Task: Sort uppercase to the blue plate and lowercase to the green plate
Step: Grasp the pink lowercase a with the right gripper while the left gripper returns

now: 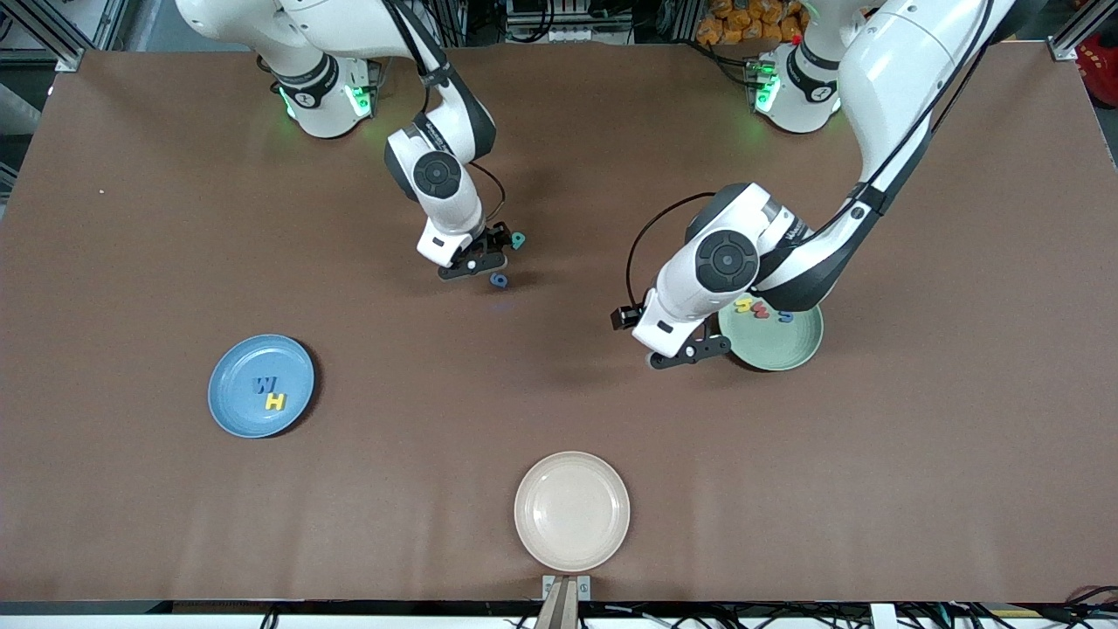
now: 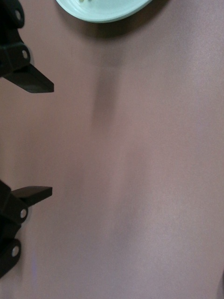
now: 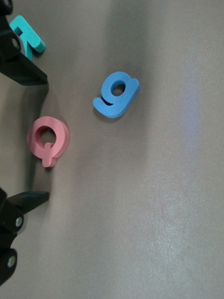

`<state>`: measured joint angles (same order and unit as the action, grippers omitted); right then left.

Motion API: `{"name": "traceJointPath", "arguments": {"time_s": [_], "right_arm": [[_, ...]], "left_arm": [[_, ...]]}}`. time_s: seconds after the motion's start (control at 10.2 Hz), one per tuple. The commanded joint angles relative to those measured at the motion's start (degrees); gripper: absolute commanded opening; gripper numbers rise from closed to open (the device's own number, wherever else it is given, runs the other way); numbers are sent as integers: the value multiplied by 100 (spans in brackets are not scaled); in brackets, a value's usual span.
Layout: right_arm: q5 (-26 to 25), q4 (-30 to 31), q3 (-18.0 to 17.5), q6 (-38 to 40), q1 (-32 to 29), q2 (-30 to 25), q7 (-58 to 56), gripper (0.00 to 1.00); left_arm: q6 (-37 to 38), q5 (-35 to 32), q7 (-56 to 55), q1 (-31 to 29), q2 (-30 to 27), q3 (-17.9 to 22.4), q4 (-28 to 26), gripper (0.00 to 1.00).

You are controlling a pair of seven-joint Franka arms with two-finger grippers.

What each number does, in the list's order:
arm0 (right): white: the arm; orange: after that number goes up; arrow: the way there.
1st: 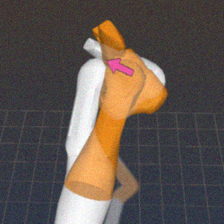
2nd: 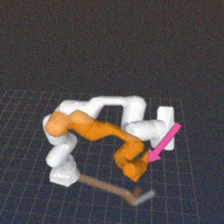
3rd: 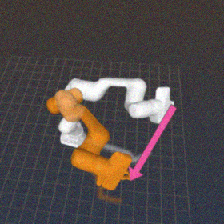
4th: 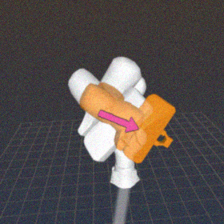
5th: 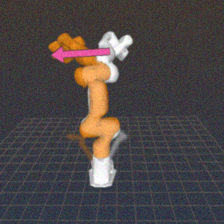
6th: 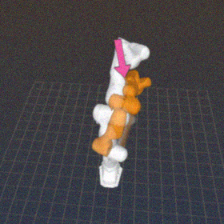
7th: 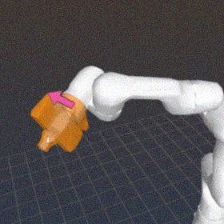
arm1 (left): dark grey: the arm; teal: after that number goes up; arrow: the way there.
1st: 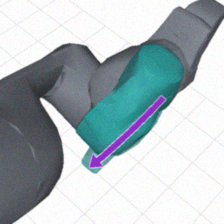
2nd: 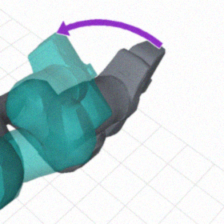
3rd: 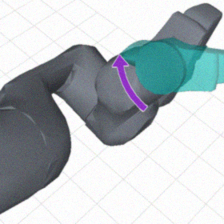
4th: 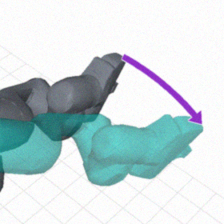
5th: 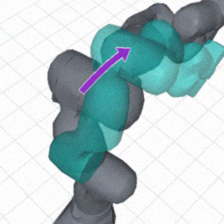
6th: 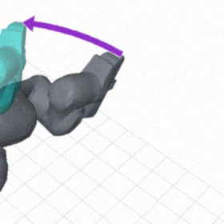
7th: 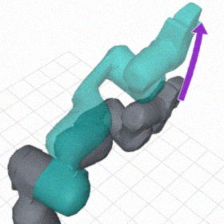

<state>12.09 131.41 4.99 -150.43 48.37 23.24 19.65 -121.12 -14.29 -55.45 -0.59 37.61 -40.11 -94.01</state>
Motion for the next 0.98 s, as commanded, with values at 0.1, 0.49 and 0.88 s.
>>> {"name": "traceJointPath", "arguments": {"time_s": [0.1, 0.49, 0.88], "right_arm": [[100, 113, 28, -249, 67, -127, 83, 100], [100, 113, 37, -250, 67, -136, 109, 100], [100, 130, 37, -250, 67, -118, 109, 68]], "left_arm": [[-78, 49, -89, 86, 71, 21, 85, 89], [-553, -22, -80, 244, 106, 39, 120, 89], [-1035, -48, -27, 261, 194, 47, 129, 89]]}}
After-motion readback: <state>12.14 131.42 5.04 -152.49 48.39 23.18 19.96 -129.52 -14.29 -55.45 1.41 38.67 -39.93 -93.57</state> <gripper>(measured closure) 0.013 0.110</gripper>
